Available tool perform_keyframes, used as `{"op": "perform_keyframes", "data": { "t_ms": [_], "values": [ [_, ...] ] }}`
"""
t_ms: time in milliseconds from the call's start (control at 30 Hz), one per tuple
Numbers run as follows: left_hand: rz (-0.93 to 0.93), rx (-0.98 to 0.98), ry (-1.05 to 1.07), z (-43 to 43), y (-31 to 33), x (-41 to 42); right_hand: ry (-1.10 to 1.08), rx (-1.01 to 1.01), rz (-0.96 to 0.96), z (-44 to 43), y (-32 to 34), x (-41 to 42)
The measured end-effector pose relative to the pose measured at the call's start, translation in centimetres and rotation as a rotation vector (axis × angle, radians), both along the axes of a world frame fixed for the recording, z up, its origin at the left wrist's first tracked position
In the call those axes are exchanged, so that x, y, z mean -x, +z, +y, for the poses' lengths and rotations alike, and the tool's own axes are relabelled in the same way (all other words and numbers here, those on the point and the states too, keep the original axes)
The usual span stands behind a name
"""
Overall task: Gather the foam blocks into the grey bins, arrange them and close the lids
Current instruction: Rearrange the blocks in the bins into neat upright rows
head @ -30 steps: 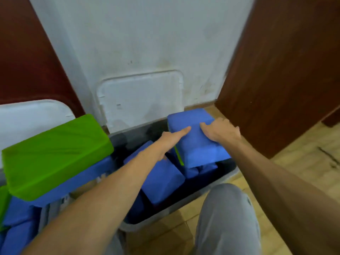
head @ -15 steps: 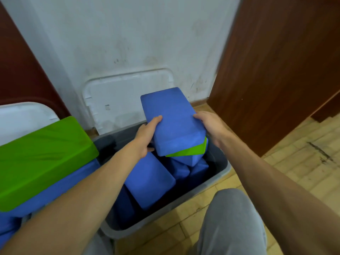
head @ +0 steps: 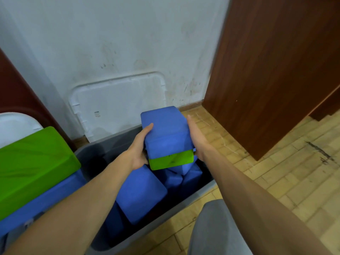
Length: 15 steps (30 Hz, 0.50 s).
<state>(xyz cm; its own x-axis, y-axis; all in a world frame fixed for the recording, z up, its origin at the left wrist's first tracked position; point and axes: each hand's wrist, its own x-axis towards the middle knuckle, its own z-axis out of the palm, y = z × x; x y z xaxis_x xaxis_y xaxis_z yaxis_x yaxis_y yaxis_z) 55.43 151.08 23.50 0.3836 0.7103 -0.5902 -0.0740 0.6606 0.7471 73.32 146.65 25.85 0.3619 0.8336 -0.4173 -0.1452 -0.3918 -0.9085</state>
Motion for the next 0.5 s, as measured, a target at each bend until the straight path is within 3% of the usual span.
{"op": "perform_keyframes", "data": {
  "t_ms": [133, 500],
  "values": [
    [-0.112, -0.044, -0.023, -0.5, -1.3, 0.7, 0.021, -0.053, 0.114, -1.2, -1.4, -0.6],
    [0.094, -0.163, 0.101, -2.0, 0.8, 1.0, -0.056, -0.101, 0.107, -2.2, -1.5, 1.5]
  ]
}}
